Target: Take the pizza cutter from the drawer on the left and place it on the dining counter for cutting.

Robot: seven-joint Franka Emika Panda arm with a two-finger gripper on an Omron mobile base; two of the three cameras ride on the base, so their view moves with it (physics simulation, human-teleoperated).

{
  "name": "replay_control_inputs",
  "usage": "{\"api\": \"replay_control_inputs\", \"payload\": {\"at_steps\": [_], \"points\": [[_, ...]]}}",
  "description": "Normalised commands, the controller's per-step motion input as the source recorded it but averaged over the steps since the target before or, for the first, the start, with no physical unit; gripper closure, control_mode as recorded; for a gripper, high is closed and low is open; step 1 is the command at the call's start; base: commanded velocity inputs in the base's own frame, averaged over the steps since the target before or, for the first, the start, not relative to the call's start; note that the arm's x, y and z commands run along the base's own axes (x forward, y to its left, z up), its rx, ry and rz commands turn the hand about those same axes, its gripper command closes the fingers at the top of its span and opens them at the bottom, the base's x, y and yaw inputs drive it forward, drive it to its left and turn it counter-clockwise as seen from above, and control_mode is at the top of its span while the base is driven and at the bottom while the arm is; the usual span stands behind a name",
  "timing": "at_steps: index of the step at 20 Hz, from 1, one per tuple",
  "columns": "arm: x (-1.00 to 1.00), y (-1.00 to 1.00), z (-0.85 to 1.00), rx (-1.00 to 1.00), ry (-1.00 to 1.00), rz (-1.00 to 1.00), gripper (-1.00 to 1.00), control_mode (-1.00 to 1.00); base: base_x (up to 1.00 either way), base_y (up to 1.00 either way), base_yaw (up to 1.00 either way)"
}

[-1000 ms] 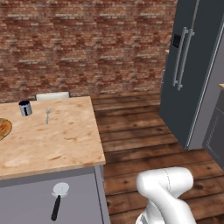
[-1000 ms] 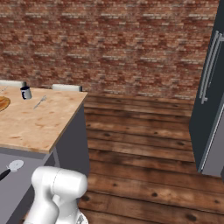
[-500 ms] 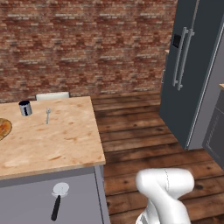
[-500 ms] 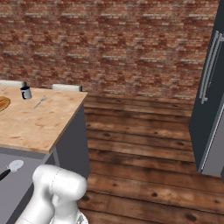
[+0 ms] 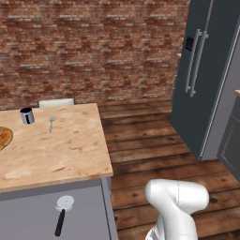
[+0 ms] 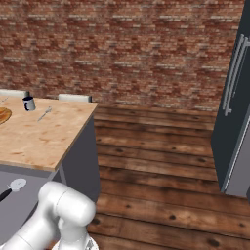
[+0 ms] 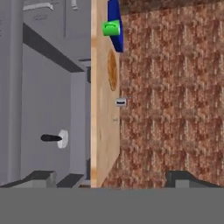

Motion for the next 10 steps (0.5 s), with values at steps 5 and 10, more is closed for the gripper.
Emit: {"api": "replay_control_inputs", "payload": {"at_steps": [5,10], "points": [[0.57,0.0,0.76,0.0,0.07,-0.04,-1.0,-1.0,0.0,0.0,0.0],[0.56,0.0,0.54,0.0,0.1,-0.03,-1.0,-1.0,0.0,0.0,0.0]]}}
